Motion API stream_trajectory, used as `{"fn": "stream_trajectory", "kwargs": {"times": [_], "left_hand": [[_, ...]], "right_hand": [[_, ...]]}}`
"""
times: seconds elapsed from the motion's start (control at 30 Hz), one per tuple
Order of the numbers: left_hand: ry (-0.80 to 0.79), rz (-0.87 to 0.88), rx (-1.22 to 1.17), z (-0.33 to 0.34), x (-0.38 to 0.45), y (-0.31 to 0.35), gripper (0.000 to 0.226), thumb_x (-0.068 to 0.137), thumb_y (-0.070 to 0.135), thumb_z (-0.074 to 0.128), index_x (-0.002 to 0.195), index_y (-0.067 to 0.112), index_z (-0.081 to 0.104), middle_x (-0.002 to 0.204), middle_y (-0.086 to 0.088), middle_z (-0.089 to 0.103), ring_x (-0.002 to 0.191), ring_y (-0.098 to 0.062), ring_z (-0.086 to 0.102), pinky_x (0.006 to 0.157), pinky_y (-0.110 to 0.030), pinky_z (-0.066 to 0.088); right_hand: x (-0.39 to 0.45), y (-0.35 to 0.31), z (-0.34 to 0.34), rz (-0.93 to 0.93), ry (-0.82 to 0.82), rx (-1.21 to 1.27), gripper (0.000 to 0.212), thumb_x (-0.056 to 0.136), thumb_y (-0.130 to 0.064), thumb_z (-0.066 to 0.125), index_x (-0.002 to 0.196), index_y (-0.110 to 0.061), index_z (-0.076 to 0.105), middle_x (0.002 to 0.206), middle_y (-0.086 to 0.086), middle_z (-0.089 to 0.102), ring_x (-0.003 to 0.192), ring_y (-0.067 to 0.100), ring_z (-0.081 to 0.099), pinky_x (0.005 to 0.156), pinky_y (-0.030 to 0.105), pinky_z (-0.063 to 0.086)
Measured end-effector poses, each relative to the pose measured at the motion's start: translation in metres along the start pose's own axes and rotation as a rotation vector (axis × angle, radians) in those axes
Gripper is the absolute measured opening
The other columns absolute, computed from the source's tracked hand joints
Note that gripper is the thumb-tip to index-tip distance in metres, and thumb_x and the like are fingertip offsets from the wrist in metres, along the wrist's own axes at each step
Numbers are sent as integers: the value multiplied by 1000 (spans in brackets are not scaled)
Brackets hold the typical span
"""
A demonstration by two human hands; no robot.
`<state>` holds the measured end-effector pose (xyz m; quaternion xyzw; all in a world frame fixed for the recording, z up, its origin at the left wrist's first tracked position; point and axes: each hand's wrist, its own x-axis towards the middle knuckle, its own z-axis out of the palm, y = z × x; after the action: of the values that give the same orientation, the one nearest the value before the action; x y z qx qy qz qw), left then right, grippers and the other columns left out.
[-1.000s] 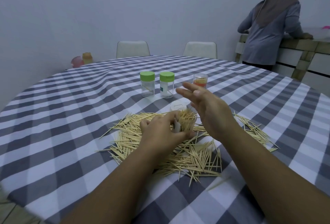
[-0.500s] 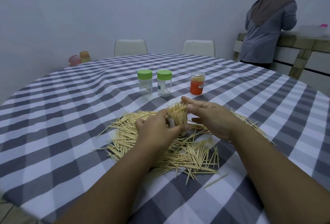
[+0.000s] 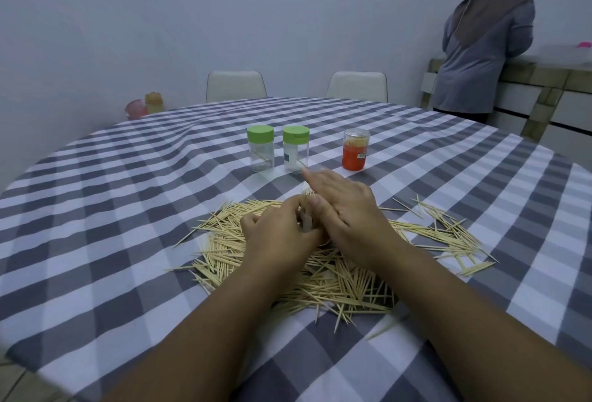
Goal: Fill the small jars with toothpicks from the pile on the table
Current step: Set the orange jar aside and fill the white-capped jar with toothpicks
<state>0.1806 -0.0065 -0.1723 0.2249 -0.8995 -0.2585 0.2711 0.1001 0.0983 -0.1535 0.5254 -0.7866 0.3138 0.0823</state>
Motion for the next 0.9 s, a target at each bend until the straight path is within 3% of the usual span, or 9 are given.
{"fn": "stream_trajectory", "kwargs": {"times": [0.07, 0.2, 0.37, 0.5, 0.67, 0.77, 0.9], "left_hand": [[0, -16, 7, 0, 1, -1, 21, 86, 42, 49, 107, 38, 52, 89, 14, 63, 100, -7, 54, 75, -30, 11], [4, -28, 34, 0, 2, -3, 23, 86, 42, 50, 108, 37, 52, 94, 14, 63, 102, -10, 53, 78, -31, 12], [18, -44, 26, 0, 1, -3, 34, 80, 57, 57, 108, 38, 54, 89, 16, 64, 101, -6, 55, 80, -33, 16], [15, -52, 57, 1, 2, -4, 45, 75, 68, 57, 110, 39, 53, 95, 16, 65, 105, -6, 54, 80, -34, 17], [24, -51, 41, 1, 2, -3, 44, 76, 66, 59, 111, 39, 53, 100, 16, 64, 106, -8, 52, 80, -34, 16], [21, -49, 37, 1, 2, -4, 41, 77, 63, 59, 110, 40, 53, 98, 17, 65, 106, -8, 52, 80, -34, 17], [19, -52, 27, 1, 2, -5, 44, 76, 66, 60, 111, 40, 53, 101, 16, 64, 106, -9, 51, 80, -34, 16]], "right_hand": [[-1, -2, 2, -46, -55, -83, 58, 93, -50, 13, 148, -34, 21, 151, -16, 31, 143, -2, 7, 114, 34, 4], [1, -2, 5, -20, -67, -195, 65, 91, -55, 6, 148, -31, 27, 155, -18, 20, 144, 1, -3, 116, 36, -1], [0, 3, 2, 136, -1, 130, 54, 93, -50, 21, 146, -38, 27, 154, -15, 25, 144, 5, 8, 115, 39, 4], [0, 8, -3, 189, -22, 110, 44, 100, -47, 20, 134, -41, 47, 153, -15, 28, 142, 4, 10, 113, 40, 3], [0, 5, -2, 165, 28, 287, 53, 91, -54, 18, 122, -41, 58, 149, -17, 33, 140, 1, 14, 117, 45, 7], [0, 4, -1, 161, -9, 253, 56, 90, -55, 16, 126, -40, 56, 150, -21, 30, 139, -2, 12, 117, 45, 5], [0, 4, -2, 163, 125, 288, 54, 91, -51, 19, 127, -35, 56, 138, -18, 42, 129, -5, 26, 114, 45, 19]]}}
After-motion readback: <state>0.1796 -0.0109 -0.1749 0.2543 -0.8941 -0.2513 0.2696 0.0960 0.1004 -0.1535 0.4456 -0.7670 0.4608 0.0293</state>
